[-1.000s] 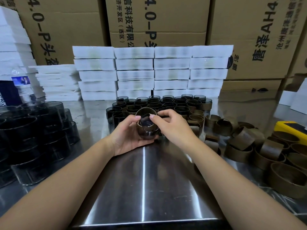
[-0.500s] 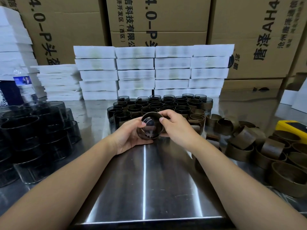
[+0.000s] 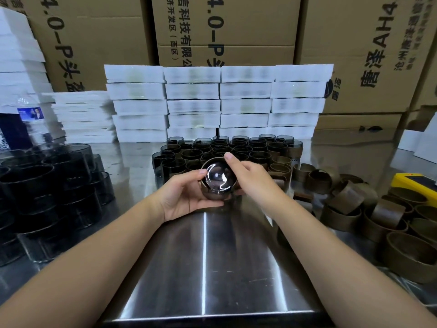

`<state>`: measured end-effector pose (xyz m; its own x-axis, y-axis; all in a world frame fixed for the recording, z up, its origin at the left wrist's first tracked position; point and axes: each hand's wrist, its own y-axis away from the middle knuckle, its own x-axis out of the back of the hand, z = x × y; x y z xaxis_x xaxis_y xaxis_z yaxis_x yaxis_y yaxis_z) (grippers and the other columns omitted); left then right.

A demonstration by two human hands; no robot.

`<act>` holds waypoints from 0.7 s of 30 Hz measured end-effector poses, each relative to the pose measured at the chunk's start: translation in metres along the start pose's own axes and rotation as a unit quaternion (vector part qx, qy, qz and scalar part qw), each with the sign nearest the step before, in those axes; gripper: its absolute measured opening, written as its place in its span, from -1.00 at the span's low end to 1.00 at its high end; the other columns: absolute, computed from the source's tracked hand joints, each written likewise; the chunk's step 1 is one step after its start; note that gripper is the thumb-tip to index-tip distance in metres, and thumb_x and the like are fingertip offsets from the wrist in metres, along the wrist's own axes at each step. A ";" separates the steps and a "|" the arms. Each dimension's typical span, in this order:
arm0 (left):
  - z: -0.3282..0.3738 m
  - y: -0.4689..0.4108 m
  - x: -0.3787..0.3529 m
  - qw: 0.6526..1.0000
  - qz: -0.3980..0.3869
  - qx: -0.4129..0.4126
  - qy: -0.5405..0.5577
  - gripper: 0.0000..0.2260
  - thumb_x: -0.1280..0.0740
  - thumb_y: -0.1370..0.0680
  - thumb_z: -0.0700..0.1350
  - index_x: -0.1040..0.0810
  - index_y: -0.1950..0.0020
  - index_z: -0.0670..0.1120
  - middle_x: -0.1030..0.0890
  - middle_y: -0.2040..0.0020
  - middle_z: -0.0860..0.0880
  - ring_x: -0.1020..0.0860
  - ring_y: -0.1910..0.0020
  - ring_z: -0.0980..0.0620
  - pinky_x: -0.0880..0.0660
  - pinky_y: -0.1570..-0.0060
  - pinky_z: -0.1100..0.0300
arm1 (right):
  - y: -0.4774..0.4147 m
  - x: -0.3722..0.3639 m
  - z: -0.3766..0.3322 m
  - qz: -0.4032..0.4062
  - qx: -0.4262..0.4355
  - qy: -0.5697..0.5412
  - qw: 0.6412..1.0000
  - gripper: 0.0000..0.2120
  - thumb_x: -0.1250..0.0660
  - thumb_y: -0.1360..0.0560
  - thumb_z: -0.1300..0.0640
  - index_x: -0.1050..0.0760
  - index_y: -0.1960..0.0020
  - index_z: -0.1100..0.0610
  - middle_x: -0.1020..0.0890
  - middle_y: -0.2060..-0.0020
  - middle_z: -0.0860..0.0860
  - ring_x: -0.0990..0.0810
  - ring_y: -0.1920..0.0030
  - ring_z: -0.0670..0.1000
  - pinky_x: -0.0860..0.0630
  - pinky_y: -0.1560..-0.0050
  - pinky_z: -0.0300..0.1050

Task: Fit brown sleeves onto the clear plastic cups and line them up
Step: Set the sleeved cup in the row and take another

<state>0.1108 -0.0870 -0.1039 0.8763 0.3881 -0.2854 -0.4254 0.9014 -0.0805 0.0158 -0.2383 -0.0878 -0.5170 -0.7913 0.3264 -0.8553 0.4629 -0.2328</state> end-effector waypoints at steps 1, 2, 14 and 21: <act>0.000 0.000 0.000 1.000 -0.001 0.002 0.003 -0.39 -0.64 -0.15 0.04 -0.65 -0.14 -0.16 -0.63 -0.14 -0.26 -0.62 -0.09 -0.25 -0.61 0.01 -0.02 | -0.001 -0.001 0.000 -0.012 -0.012 0.001 1.000 -0.35 -0.14 -0.40 -0.43 -0.59 0.04 0.15 -0.69 0.12 0.05 -0.64 0.04 0.05 -0.56 -0.11 0.10; 0.001 0.001 0.000 1.000 0.000 0.003 0.008 -0.38 -0.65 -0.15 0.03 -0.65 -0.15 -0.17 -0.63 -0.14 -0.26 -0.63 -0.09 -0.24 -0.61 0.02 -0.02 | -0.001 -0.003 0.000 -0.022 -0.023 -0.005 0.999 -0.33 -0.11 -0.42 -0.43 -0.59 0.02 0.15 -0.69 0.09 0.06 -0.65 0.03 0.05 -0.57 -0.11 0.09; 0.003 0.000 0.000 0.998 -0.015 -0.004 0.053 -0.38 -0.68 -0.13 0.06 -0.68 -0.11 -0.15 -0.63 -0.15 -0.24 -0.63 -0.09 -0.20 -0.62 0.07 0.04 | 0.002 0.001 -0.006 -0.073 -0.101 -0.165 0.978 -0.43 -0.26 -0.46 -0.30 -0.61 -0.03 0.22 -0.68 0.10 0.08 -0.64 0.30 -0.01 -0.61 0.19 -0.14; 0.004 0.004 0.005 0.998 -0.030 0.014 0.056 -0.38 -0.69 -0.10 0.06 -0.69 -0.08 -0.16 -0.65 -0.11 -0.23 -0.65 -0.07 -0.16 -0.62 0.06 0.05 | 0.008 0.002 -0.007 -0.150 -0.099 -0.166 0.969 -0.41 -0.17 -0.49 -0.34 -0.59 0.07 0.20 -0.64 0.39 0.10 -0.61 0.41 0.02 -0.57 0.36 -0.19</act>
<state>0.1142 -0.0811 -0.1015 0.8689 0.3098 -0.3861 -0.3643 0.9283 -0.0749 0.0074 -0.2330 -0.0823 -0.2324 -0.9721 0.0313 -0.9723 0.2331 0.0191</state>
